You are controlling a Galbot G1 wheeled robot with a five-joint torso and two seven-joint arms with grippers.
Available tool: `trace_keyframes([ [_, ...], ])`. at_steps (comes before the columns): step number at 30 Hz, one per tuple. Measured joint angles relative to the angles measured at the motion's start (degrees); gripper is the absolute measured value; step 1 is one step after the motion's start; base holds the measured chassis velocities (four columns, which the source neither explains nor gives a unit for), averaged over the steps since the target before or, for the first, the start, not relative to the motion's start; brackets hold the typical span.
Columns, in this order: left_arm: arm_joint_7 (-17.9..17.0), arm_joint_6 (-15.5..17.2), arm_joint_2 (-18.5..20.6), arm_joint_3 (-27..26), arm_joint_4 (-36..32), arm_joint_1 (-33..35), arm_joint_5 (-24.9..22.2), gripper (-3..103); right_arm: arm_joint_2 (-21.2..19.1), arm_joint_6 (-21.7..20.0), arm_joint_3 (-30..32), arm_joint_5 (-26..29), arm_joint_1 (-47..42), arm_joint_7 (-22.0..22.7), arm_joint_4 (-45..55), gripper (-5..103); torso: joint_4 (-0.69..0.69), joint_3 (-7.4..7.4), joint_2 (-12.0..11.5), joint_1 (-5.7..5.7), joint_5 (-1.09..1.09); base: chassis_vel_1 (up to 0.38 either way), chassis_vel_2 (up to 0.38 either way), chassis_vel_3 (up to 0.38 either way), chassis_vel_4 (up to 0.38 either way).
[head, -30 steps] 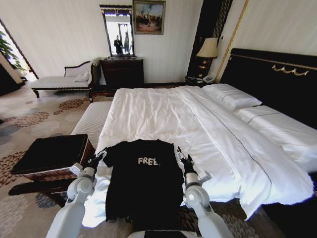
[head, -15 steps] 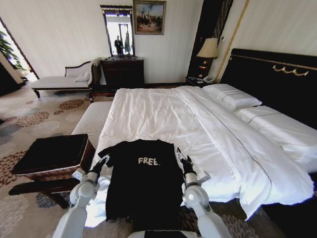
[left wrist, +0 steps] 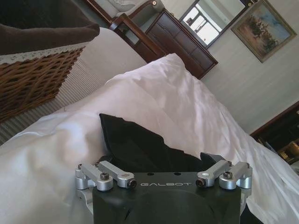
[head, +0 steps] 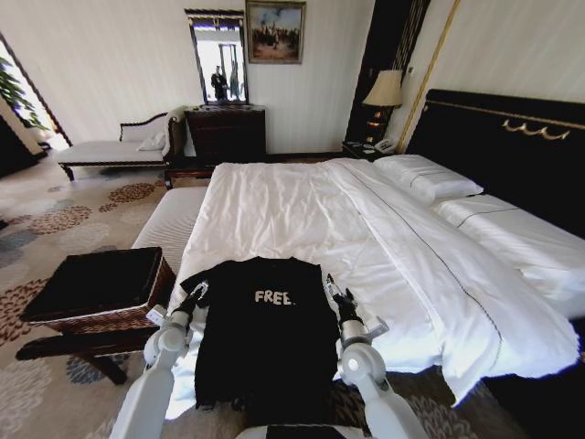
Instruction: Fold the clothes on the bed and place them into the basket.
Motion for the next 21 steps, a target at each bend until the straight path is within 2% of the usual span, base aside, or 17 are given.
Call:
trace_keyframes([
  [1,0.0,-0.1,0.0,0.0,0.2,-0.2,0.0,98,0.0,0.0,0.0,0.0,0.0,0.0,-0.1,100,0.0,0.0,0.0,0.0,0.0,0.0,0.0,0.0,0.0],
  [4,0.3,-0.4,-0.2,0.0,1.3,-0.9,-0.1,83,0.0,0.1,-0.3,0.0,0.3,-0.1,-0.6,100,0.0,0.0,0.0,0.0,0.0,0.0,0.0,0.0,0.0],
  [6,0.3,-0.5,-0.3,0.0,1.4,-1.1,-0.1,83,0.0,0.1,-0.3,0.0,0.3,-0.1,-0.7,100,0.0,0.0,0.0,0.0,0.0,0.0,0.0,0.0,0.0],
  [10,0.4,-0.6,-0.9,-0.1,2.1,-1.5,0.1,61,-0.2,0.1,-0.4,0.0,0.6,-0.2,-1.2,100,0.0,0.0,0.0,0.0,0.0,0.0,0.0,0.0,0.0],
  [12,0.4,-0.6,-1.0,-0.1,2.2,-1.5,0.1,61,-0.2,0.2,-0.4,0.0,0.7,-0.2,-1.3,100,0.0,0.0,0.0,0.0,0.0,0.0,0.0,0.0,0.0],
  [13,0.4,-0.6,-1.1,-0.1,2.2,-1.6,0.3,50,-0.2,0.2,-0.4,0.0,0.7,-0.2,-1.5,100,0.0,0.0,0.0,0.0,0.0,0.0,0.0,0.0,0.0],
  [16,0.4,-0.7,-1.2,-0.1,2.2,-1.6,0.4,45,-0.3,0.3,-0.5,-0.1,0.8,-0.2,-1.7,100,0.0,0.0,0.0,0.0,0.0,0.0,0.0,0.0,0.0],
  [19,0.5,-0.7,-0.9,0.0,2.0,-1.3,0.9,28,-0.5,0.3,-0.5,0.0,1.0,-0.3,-1.8,100,0.0,0.0,0.0,0.0,0.0,0.0,0.0,0.0,0.0],
  [21,0.6,-0.8,-0.8,0.0,2.0,-1.3,1.0,28,-0.5,0.3,-0.5,0.1,1.0,-0.3,-1.8,100,0.0,0.0,0.0,0.0,0.0,0.0,0.0,0.0,0.0],
])
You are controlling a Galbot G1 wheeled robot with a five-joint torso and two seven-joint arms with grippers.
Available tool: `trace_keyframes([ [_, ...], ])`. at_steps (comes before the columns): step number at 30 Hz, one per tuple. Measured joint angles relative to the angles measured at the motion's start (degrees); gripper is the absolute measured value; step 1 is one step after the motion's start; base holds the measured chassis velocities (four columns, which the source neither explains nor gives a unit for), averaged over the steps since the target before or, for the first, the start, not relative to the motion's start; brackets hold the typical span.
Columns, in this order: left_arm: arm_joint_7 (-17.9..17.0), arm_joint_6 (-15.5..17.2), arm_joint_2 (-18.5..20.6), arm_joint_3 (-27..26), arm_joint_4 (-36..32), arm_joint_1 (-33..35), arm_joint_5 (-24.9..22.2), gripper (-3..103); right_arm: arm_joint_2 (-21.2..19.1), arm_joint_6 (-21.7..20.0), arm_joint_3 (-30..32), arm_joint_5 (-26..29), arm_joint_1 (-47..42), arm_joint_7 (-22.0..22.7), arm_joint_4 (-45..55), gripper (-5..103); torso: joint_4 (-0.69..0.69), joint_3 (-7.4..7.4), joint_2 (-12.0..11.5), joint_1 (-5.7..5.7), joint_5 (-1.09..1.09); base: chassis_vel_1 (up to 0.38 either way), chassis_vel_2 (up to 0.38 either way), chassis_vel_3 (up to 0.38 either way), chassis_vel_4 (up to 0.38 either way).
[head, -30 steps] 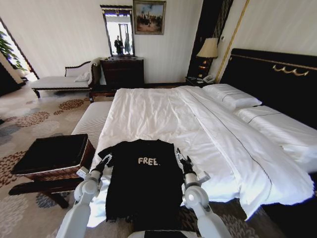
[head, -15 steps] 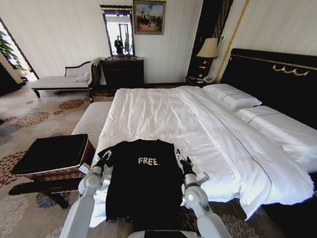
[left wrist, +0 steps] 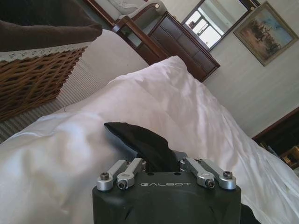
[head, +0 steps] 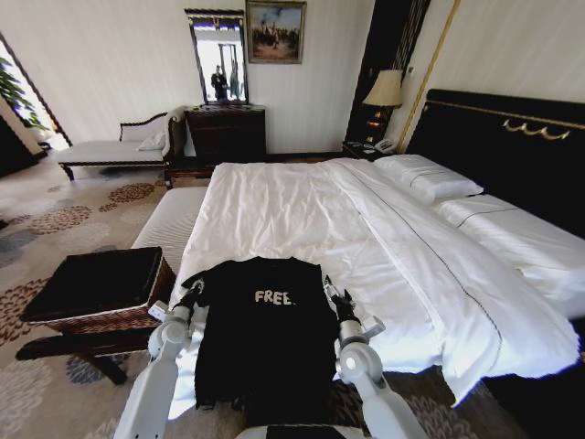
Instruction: Fold the clothes on the bed and place them into the basket.
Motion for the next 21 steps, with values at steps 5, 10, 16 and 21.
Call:
trace_keyframes([
  [5,1.1,-0.6,0.3,0.3,-1.3,0.2,0.1,12,-0.2,0.0,0.2,0.3,0.3,0.0,0.0,100,0.0,0.0,0.0,0.0,0.0,0.0,0.0,0.0,0.0],
  [10,3.4,-1.3,0.1,2.9,-4.8,1.4,0.1,0,0.2,0.0,0.2,0.3,0.3,0.0,-0.3,100,0.0,0.0,0.0,0.0,0.0,0.0,0.0,0.0,0.0],
  [16,4.0,-1.5,-1.5,6.9,-7.0,2.4,2.5,0,0.7,0.0,-0.1,-0.1,0.4,-0.1,-1.0,100,0.0,0.0,0.0,0.0,0.0,0.0,0.0,0.0,0.0],
  [21,4.0,-1.6,-3.8,9.4,-6.7,1.9,4.1,0,0.7,0.1,-0.1,-0.2,0.4,-0.2,-1.3,100,0.0,0.0,0.0,0.0,0.01,0.0,0.0,0.0,0.0],
])
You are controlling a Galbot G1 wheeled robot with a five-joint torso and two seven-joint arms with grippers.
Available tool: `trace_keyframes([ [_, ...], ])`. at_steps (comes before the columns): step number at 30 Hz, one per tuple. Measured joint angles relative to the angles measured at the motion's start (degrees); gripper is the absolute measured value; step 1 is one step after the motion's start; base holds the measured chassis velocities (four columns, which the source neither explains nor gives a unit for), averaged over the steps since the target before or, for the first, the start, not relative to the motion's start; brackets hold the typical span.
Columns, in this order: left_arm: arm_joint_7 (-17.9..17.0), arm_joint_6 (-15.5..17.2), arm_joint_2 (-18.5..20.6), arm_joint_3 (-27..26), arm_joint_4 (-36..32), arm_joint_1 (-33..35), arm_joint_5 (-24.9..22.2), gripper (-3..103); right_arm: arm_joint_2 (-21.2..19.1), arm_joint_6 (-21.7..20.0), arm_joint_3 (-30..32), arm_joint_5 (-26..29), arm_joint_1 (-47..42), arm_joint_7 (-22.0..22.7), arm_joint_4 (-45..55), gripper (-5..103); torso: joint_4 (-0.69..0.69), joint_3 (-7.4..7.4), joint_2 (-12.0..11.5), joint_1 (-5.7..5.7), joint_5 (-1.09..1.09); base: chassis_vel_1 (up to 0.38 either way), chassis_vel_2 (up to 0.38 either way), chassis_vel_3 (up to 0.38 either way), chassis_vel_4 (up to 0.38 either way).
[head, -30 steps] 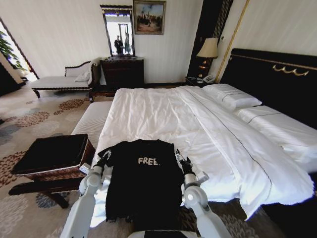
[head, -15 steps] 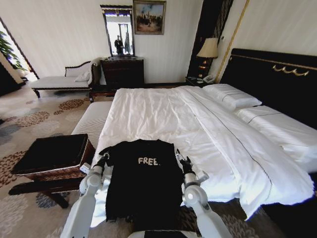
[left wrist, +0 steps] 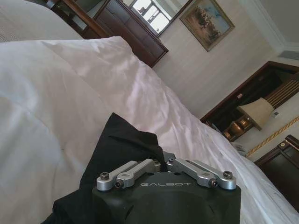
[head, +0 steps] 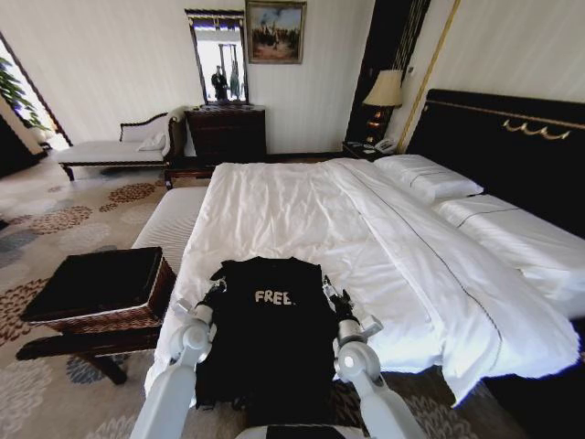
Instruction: Fold the clothes on the bed and place them into the basket.
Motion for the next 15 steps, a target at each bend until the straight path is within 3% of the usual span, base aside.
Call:
trace_keyframes([
  [9,-0.5,-0.1,-2.1,1.0,2.3,-0.6,1.3,-2,0.2,0.6,-0.1,-0.6,-0.3,-0.8,-0.7,100,0.0,0.0,0.0,0.0,-0.01,0.0,0.0,0.0,0.0],
  [12,-0.8,-0.2,-2.9,1.3,2.3,-0.8,0.4,14,0.2,0.7,-0.3,-0.6,-0.2,-0.9,-1.1,100,0.0,0.0,0.0,0.0,0.0,0.0,0.0,0.0,0.0],
  [14,-0.8,-0.2,-2.9,1.3,2.2,-0.8,0.2,14,0.3,0.7,-0.3,-0.7,-0.2,-0.9,-1.2,100,0.0,0.0,0.0,0.0,-0.01,0.0,0.0,0.0,0.0],
  [15,-0.8,-0.2,-3.2,1.4,2.0,-0.7,-0.6,24,0.4,0.7,-0.4,-0.7,-0.2,-1.0,-1.2,100,0.0,0.0,0.0,0.0,0.0,0.0,0.0,0.0,0.0],
])
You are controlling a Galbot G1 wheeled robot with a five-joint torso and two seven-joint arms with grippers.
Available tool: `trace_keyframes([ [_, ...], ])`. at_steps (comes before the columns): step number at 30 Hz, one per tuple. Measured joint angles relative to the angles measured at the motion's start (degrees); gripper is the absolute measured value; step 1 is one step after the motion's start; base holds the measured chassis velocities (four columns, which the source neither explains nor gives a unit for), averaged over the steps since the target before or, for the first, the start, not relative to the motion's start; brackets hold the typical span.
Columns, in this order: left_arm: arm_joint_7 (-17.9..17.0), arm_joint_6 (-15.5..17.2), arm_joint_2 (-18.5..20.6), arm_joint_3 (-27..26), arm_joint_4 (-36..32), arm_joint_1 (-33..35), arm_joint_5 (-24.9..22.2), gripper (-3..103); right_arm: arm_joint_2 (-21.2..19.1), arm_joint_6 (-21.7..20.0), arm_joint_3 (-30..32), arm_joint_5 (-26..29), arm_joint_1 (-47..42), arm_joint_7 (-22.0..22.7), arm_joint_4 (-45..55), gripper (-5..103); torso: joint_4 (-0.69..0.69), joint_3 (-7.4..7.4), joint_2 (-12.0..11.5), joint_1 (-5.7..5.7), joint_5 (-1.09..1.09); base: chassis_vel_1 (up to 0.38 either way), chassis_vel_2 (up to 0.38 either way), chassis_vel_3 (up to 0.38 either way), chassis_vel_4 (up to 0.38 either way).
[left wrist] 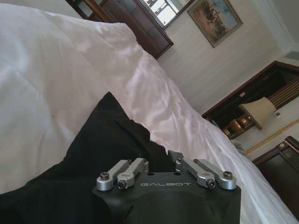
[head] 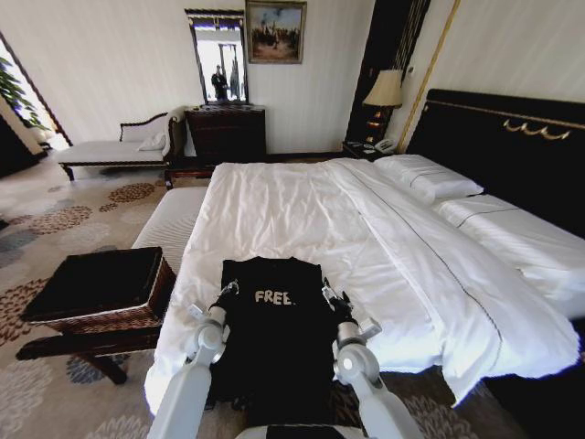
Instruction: Fold the clothes on the bed and place them into the basket.
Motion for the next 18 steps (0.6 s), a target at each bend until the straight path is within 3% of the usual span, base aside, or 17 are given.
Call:
trace_keyframes([
  [3,0.1,-0.1,-0.2,0.1,-0.3,0.3,-1.0,30,0.1,0.0,-0.1,-0.1,0.0,0.0,0.0,100,0.0,0.0,0.0,0.0,0.0,0.0,0.0,0.0,0.0],
  [7,0.8,-0.4,-0.1,0.6,-1.4,1.1,-1.9,51,0.2,0.1,-0.2,-0.2,-0.1,-0.1,-0.1,100,0.0,0.0,0.0,0.0,-0.01,0.0,0.0,0.0,0.0],
  [9,0.9,-0.4,0.0,0.8,-1.8,1.4,-2.1,51,0.2,0.1,-0.1,-0.2,-0.1,-0.1,-0.1,100,0.0,0.0,0.0,0.0,0.0,0.0,0.0,0.0,0.0],
  [13,1.8,-0.1,0.0,1.5,-3.6,1.8,-3.3,74,0.2,0.2,0.0,-0.3,-0.2,-0.2,-0.2,100,0.0,0.0,0.0,0.0,0.0,0.0,0.0,0.0,0.0],
  [15,2.0,-0.1,0.0,1.6,-3.7,1.8,-3.3,74,0.2,0.2,0.0,-0.3,-0.2,-0.2,-0.2,100,0.0,0.0,0.0,0.0,0.0,0.0,0.0,0.0,0.0],
  [18,3.9,-0.3,0.1,1.9,-3.9,1.9,-3.1,90,0.3,0.2,-0.1,-0.5,-0.5,-0.2,-0.1,100,0.0,0.0,0.0,0.0,0.0,0.0,0.0,0.0,0.0],
])
